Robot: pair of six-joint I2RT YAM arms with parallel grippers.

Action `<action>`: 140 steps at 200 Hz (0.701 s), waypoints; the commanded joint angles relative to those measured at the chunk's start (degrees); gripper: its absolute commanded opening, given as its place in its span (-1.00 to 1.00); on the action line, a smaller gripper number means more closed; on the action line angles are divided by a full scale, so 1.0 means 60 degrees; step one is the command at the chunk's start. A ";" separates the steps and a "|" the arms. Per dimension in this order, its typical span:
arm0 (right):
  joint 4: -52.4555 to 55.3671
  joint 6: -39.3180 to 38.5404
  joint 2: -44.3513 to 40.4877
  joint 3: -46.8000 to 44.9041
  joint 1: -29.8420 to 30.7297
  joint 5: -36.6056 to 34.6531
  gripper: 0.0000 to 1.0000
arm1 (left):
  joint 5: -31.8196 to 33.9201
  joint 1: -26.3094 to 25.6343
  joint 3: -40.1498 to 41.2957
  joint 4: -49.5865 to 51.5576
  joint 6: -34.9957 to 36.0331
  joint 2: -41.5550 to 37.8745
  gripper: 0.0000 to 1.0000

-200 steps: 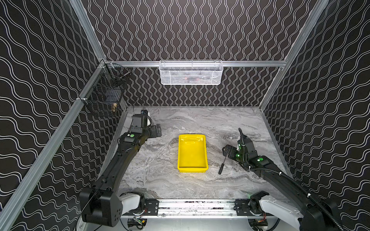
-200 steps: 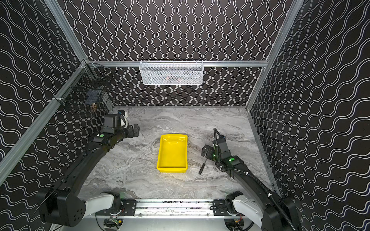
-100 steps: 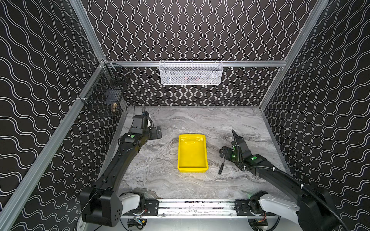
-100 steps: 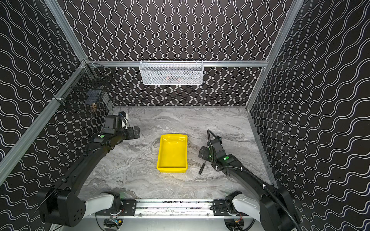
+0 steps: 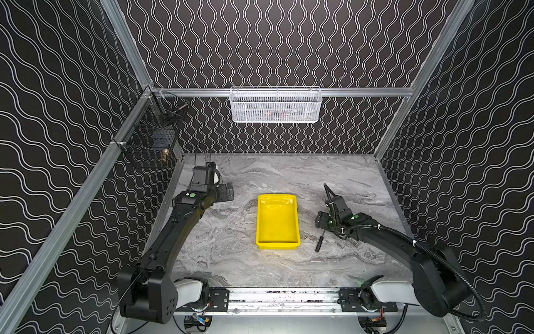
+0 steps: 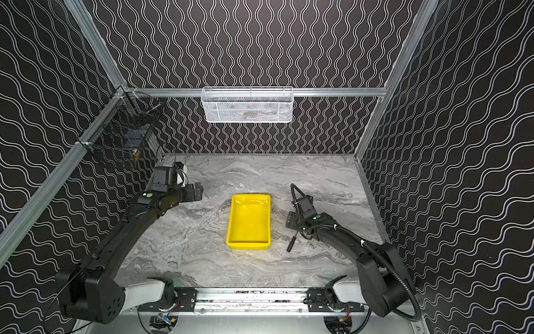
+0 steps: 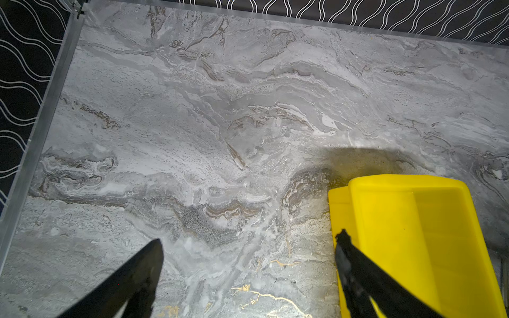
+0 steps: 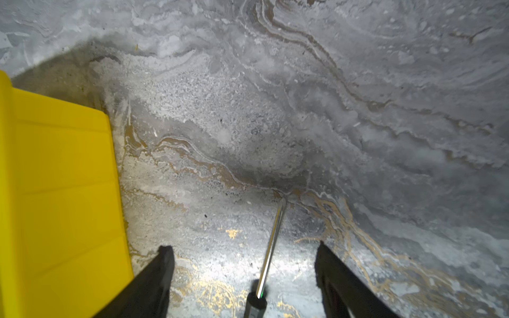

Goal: Put the screwdriver in the bin
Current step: Pick up the screwdriver from the center of the table.

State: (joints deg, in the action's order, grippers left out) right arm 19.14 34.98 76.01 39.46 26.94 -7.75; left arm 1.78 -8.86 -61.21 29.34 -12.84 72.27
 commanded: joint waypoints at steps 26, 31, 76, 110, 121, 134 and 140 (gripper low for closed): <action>0.1030 0.0444 -0.0786 -0.0107 0.0133 0.0149 0.49 | 0.0091 0.0010 -0.0082 0.0068 0.0221 -0.0059 0.98; 0.1176 0.0468 -0.0847 -0.0092 0.0174 0.0174 0.49 | 0.0086 0.0006 -0.0074 0.0061 0.0221 -0.0067 0.98; 0.1934 0.0855 -0.0949 0.0042 0.0740 0.0344 0.47 | 0.0126 0.0002 -0.0067 0.0105 0.0221 -0.0187 0.98; 0.1815 0.1030 -0.0840 -0.0058 0.0926 0.0398 0.42 | 0.0143 0.0001 -0.0001 0.0021 0.0236 -0.0339 0.98; 0.1785 0.1037 -0.0776 -0.0074 0.0945 0.0398 0.40 | 0.0142 0.0008 0.0021 0.0009 0.0232 -0.0369 0.98; 0.1790 0.1007 -0.0703 -0.0073 0.0960 0.0412 0.36 | 0.0143 0.0005 0.0007 0.0046 0.0236 -0.0356 0.98; 0.1791 0.0996 -0.0668 -0.0072 0.0959 0.0412 0.33 | 0.0121 0.0005 -0.0008 0.0060 0.0229 -0.0345 0.98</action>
State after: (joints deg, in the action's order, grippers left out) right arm 29.17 39.88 71.40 39.07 32.53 -5.26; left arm 2.44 -8.86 -61.14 29.65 -11.81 70.30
